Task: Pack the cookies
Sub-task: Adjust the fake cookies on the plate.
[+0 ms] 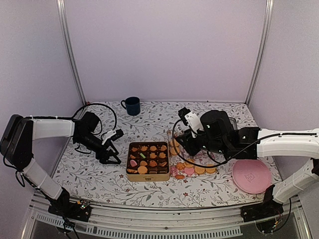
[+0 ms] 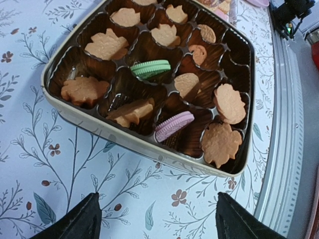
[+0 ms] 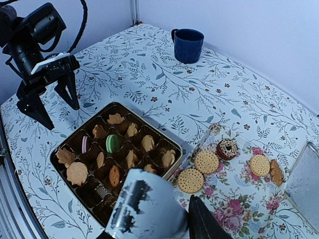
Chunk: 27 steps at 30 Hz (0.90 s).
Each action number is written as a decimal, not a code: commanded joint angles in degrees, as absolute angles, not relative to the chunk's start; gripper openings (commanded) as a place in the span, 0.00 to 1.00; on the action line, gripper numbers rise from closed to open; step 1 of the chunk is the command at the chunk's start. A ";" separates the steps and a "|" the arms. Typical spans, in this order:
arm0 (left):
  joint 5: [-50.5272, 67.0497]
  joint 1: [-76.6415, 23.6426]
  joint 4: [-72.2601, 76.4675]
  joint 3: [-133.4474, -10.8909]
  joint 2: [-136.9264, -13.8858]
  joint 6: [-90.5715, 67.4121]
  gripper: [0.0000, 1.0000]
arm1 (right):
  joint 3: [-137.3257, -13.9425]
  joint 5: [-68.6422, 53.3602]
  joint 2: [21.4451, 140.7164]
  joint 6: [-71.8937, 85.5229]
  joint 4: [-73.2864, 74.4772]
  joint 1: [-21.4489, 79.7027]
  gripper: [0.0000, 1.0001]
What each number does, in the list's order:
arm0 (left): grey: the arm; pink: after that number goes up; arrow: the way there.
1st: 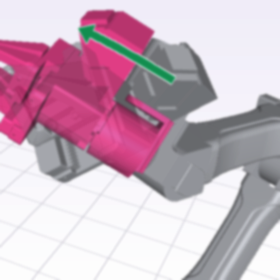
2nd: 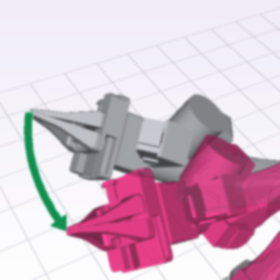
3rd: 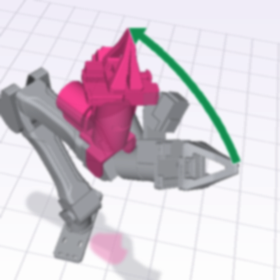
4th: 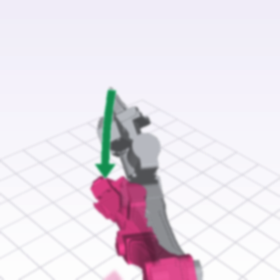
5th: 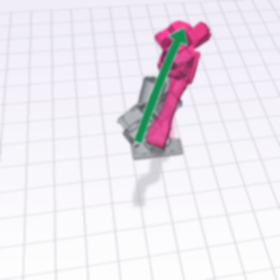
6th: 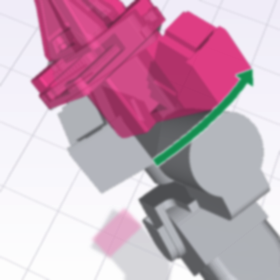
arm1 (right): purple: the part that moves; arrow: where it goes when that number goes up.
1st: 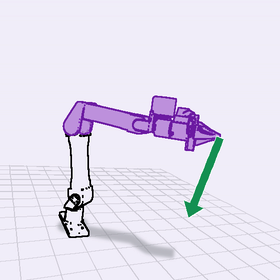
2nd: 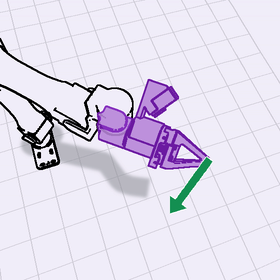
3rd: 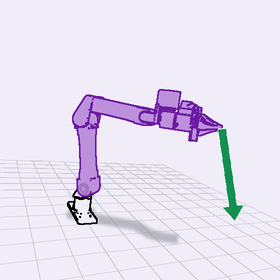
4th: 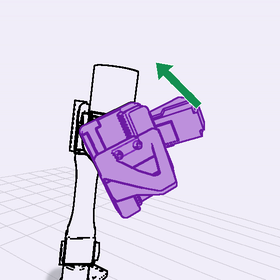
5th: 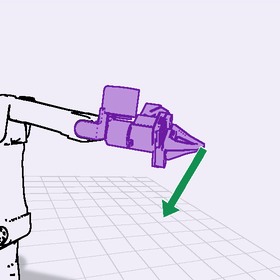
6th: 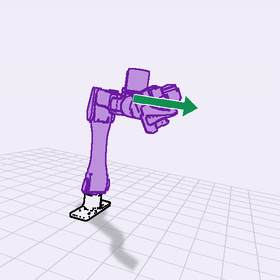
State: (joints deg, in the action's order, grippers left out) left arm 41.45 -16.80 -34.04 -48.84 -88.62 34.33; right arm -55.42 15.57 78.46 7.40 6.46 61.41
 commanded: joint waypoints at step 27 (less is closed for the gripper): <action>42.67 -16.34 -35.60 -51.42 -88.33 34.94 0.79 | -52.68 9.37 63.99 9.09 6.07 55.63 0.14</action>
